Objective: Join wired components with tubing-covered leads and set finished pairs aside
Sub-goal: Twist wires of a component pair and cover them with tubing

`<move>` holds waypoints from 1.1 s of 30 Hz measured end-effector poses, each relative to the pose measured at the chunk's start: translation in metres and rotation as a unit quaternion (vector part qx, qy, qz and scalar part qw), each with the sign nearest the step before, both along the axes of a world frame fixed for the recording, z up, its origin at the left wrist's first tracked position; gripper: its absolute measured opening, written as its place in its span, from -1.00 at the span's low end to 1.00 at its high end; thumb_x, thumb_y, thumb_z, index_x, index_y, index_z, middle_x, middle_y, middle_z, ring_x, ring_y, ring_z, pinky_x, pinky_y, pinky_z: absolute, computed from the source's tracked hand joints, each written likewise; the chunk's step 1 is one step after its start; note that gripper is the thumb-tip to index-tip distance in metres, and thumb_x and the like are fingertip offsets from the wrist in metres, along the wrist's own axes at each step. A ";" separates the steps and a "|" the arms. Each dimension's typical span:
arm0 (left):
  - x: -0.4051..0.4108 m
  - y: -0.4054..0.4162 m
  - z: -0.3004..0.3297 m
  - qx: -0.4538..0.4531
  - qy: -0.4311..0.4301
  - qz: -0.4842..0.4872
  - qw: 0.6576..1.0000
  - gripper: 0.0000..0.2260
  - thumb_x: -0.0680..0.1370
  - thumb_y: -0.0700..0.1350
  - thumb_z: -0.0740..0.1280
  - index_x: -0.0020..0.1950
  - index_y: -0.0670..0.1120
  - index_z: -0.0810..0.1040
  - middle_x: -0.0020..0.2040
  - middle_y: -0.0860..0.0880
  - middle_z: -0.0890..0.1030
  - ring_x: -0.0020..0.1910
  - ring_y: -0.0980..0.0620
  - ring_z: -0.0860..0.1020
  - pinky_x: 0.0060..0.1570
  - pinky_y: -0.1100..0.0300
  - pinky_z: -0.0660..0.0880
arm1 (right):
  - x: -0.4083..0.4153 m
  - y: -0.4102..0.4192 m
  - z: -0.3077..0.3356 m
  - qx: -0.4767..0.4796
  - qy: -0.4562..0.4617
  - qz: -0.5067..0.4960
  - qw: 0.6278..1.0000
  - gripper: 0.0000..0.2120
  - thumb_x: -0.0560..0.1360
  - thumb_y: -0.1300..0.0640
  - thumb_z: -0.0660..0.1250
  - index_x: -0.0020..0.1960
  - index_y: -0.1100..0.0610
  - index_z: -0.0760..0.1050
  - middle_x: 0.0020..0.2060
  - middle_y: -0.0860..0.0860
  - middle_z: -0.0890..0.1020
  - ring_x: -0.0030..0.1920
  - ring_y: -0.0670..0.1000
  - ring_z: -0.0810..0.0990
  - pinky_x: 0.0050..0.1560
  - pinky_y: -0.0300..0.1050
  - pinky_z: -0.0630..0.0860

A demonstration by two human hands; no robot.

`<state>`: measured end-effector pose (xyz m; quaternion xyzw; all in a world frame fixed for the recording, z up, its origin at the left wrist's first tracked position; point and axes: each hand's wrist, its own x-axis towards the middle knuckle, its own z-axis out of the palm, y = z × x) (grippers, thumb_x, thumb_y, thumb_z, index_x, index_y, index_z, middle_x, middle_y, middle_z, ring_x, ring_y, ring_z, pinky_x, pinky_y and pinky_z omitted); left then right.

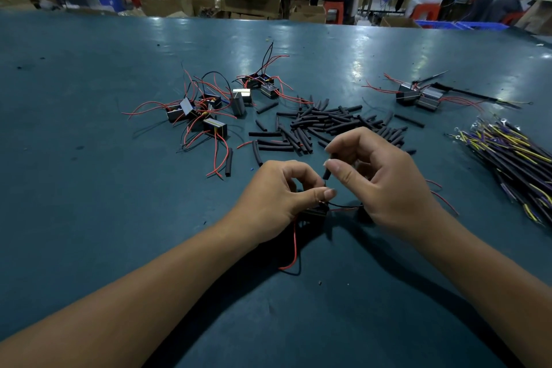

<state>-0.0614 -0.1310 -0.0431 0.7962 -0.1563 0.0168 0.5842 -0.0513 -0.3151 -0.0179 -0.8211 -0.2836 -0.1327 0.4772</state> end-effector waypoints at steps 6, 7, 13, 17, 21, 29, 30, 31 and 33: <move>0.000 0.001 -0.002 -0.005 -0.002 -0.002 1.000 -0.84 0.45 -0.03 0.54 -0.25 0.02 0.60 -0.54 0.17 0.47 -0.56 0.21 0.26 -0.52 0.40 0.21 | -0.002 0.003 0.000 -0.009 -0.053 -0.015 0.998 -0.87 0.55 0.20 0.42 0.05 0.05 0.54 -0.16 -0.18 0.60 -0.16 -0.08 0.59 -0.22 -0.14 0.51; 0.001 0.001 -0.003 -0.006 -0.001 -0.001 1.000 -0.84 0.45 -0.02 0.54 -0.25 0.03 0.60 -0.54 0.17 0.46 -0.55 0.21 0.25 -0.52 0.39 0.21 | -0.002 0.003 0.000 -0.015 -0.055 -0.015 0.998 -0.88 0.55 0.20 0.42 0.05 0.05 0.54 -0.17 -0.18 0.60 -0.17 -0.08 0.58 -0.23 -0.16 0.51; 0.002 0.001 -0.004 0.003 -0.003 0.003 1.000 -0.82 0.44 0.00 0.54 -0.29 0.09 0.59 -0.56 0.15 0.40 -0.53 0.17 0.22 -0.51 0.36 0.18 | -0.001 0.002 -0.002 -0.046 -0.064 -0.021 0.997 -0.89 0.54 0.19 0.42 0.05 0.08 0.56 -0.19 -0.18 0.59 -0.23 -0.14 0.55 -0.26 -0.26 0.46; 0.001 0.001 -0.004 0.007 0.000 0.002 1.000 -0.83 0.45 -0.02 0.54 -0.29 0.05 0.60 -0.54 0.14 0.41 -0.52 0.16 0.24 -0.50 0.34 0.21 | -0.001 0.001 -0.002 -0.056 -0.061 -0.018 0.996 -0.91 0.54 0.16 0.42 0.03 0.10 0.57 -0.21 -0.15 0.60 -0.21 -0.09 0.58 -0.24 -0.24 0.48; 0.000 0.001 -0.001 -0.021 0.043 -0.014 0.999 -0.85 0.42 -0.06 0.56 -0.21 -0.10 0.66 -0.37 -0.28 0.55 -0.39 -0.02 0.39 -0.33 0.11 0.36 | -0.001 0.000 -0.004 -0.050 -0.044 -0.020 0.998 -0.83 0.52 0.13 0.45 0.08 0.07 0.55 -0.23 -0.14 0.61 -0.26 -0.06 0.58 -0.25 -0.19 0.50; 0.003 0.009 0.001 0.022 0.041 -0.048 0.998 -0.90 0.47 -0.16 0.53 -0.19 0.01 0.67 -0.35 0.14 0.60 -0.33 0.10 0.46 -0.23 0.20 0.43 | 0.004 -0.005 -0.009 0.005 0.049 -0.006 0.999 -0.88 0.49 0.08 0.47 -0.01 -0.03 0.57 -0.21 -0.06 0.64 -0.21 0.02 0.62 -0.13 0.11 0.58; 0.003 0.008 0.001 0.030 0.034 -0.044 0.998 -0.88 0.48 -0.16 0.52 -0.21 0.03 0.66 -0.37 0.17 0.59 -0.35 0.12 0.44 -0.26 0.24 0.42 | 0.005 -0.006 -0.009 0.007 0.055 -0.002 0.998 -0.90 0.49 0.08 0.47 -0.04 -0.03 0.58 -0.22 -0.03 0.65 -0.22 0.04 0.62 -0.14 0.14 0.58; 0.003 0.008 0.001 0.036 0.028 -0.040 0.998 -0.87 0.48 -0.15 0.52 -0.22 0.04 0.65 -0.37 0.18 0.58 -0.36 0.13 0.44 -0.28 0.29 0.41 | 0.005 -0.006 -0.009 0.008 0.057 0.002 0.998 -0.91 0.49 0.07 0.48 -0.07 -0.02 0.58 -0.23 -0.02 0.65 -0.23 0.06 0.62 -0.16 0.15 0.58; 0.002 0.008 0.000 0.040 0.023 -0.038 0.998 -0.87 0.48 -0.13 0.52 -0.22 0.04 0.64 -0.38 0.19 0.58 -0.39 0.17 0.44 -0.30 0.34 0.41 | 0.005 -0.007 -0.009 0.012 0.058 0.012 0.998 -0.90 0.49 0.03 0.49 -0.09 -0.02 0.58 -0.24 -0.01 0.66 -0.24 0.08 0.62 -0.19 0.13 0.58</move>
